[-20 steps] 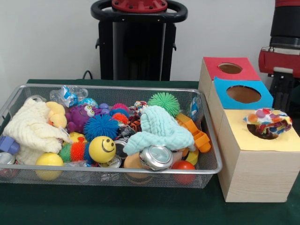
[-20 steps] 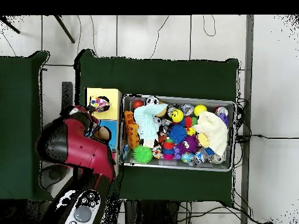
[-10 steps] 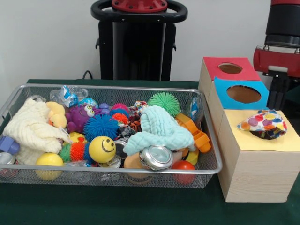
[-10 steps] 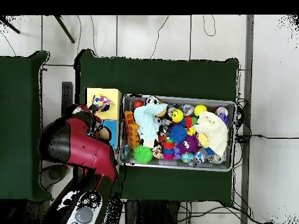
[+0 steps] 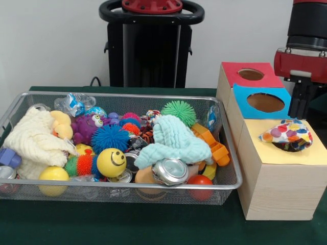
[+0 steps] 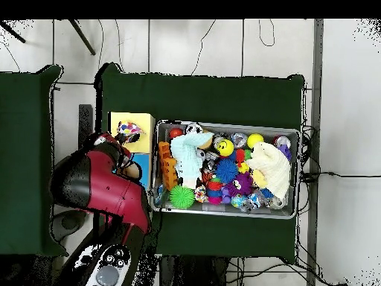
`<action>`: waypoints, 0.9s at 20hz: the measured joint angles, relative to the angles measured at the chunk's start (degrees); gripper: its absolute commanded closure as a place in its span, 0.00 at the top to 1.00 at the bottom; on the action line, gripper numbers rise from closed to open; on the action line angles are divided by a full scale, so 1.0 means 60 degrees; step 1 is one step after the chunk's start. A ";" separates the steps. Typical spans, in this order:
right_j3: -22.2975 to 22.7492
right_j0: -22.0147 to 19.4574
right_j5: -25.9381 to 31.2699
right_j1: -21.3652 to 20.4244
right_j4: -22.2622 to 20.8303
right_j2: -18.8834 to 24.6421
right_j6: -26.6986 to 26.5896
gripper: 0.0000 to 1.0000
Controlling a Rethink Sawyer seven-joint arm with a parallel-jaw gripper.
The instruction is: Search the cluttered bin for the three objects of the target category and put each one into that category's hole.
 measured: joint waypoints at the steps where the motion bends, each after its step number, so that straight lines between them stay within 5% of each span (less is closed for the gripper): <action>1: -0.0001 0.0002 0.0000 0.0000 0.0000 0.0000 0.0000 0.00; 18: -0.0003 -0.0211 -0.0615 0.0167 -0.0008 0.0044 0.0000 0.00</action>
